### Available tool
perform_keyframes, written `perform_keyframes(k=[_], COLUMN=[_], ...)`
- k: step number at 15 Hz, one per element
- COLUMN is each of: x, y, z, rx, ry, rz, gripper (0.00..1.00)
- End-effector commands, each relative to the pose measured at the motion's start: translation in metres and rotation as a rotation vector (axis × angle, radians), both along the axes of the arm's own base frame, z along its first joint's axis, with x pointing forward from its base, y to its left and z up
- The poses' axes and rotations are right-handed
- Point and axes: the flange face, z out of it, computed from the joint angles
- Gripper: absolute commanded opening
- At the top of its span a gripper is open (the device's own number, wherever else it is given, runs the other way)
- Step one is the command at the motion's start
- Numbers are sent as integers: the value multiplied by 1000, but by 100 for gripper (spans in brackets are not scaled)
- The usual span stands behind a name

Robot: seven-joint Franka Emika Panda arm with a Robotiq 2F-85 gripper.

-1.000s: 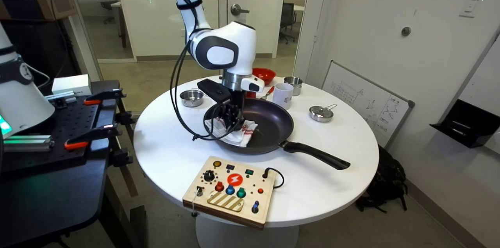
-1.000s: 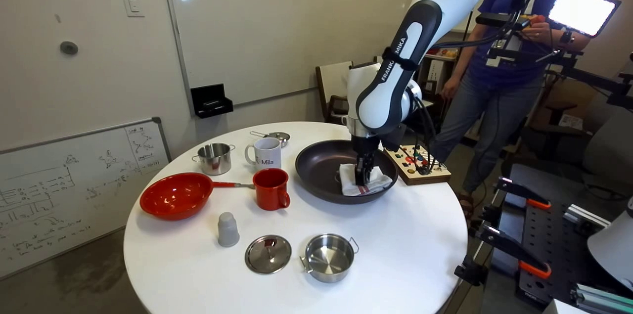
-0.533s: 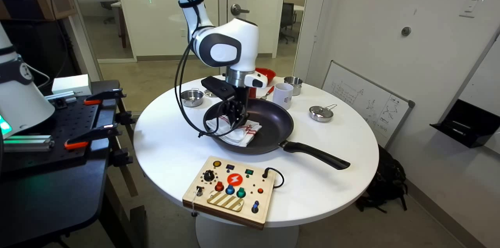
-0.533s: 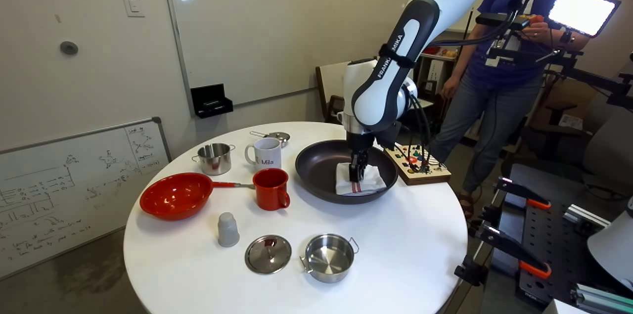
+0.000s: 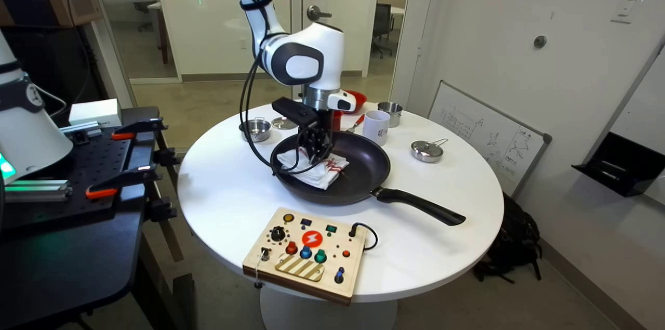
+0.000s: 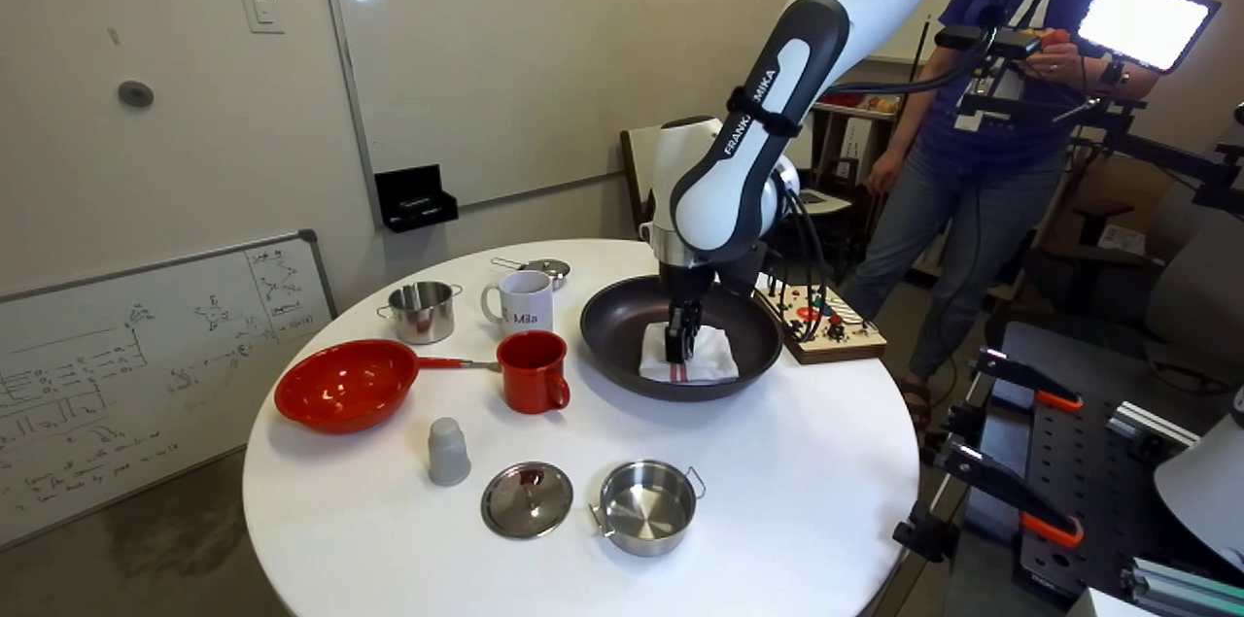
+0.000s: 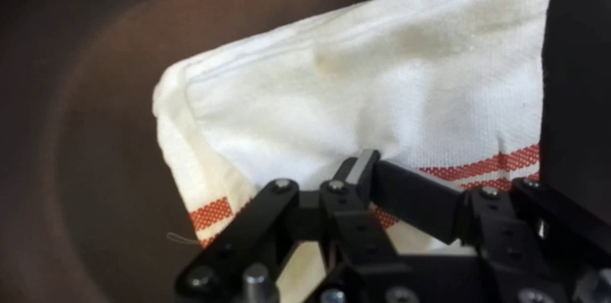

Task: Use the towel to wipe the inside of the pan

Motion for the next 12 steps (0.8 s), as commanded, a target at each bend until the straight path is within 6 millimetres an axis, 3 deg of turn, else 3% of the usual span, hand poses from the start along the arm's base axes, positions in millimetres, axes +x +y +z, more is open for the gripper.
perform_keyframes(k=[1,6,12], x=[8,14,39], y=[21,33,-5], z=[-11,-10,8], rx=[-6,-15,-3], ry=[25,11,-25], rz=[64,87,16], gripper=[5,4,2])
